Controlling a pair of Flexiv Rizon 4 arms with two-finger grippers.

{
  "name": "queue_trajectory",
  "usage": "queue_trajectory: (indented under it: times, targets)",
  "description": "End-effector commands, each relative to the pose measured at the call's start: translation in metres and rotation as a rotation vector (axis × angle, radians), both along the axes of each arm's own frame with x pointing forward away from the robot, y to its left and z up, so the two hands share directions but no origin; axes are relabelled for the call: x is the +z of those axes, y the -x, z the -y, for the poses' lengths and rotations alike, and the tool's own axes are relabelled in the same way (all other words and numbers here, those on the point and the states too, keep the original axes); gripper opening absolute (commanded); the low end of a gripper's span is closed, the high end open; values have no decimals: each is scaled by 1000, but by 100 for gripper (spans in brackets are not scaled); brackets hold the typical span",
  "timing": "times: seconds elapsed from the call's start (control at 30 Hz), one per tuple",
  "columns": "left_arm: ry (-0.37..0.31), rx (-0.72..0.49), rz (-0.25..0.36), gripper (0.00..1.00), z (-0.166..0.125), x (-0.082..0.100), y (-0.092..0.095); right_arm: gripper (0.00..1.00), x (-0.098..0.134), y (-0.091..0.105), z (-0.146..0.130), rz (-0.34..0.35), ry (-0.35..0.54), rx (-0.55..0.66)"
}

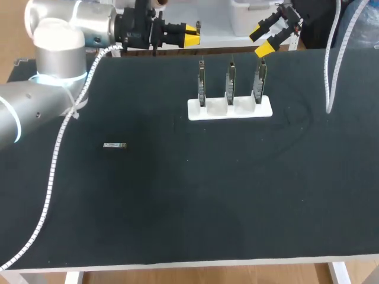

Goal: Pick up the optical module with the left hand, and insert it into the network port with the right hand.

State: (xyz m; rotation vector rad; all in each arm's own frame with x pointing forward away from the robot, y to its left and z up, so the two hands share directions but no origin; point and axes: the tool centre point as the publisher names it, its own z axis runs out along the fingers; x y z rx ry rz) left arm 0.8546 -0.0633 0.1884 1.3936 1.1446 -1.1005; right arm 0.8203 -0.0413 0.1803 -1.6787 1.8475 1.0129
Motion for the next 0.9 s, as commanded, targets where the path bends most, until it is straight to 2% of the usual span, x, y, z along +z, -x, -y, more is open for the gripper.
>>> queue_trajectory:
  times: [0.03,0.33,0.6,0.9]
  targets:
    - [-3,2,0,0,0,0,1,100,1,-8,0,-115,-25,131]
    - [1,-5,0,0,5,-1,2,100,1,-8,0,-115,-25,131]
    - [80,-19,-3,0,31,-6,14,100,1,-8,0,-115,-25,131]
    - [71,8,4,0,39,-5,29,100,1,-8,0,-115,-25,131]
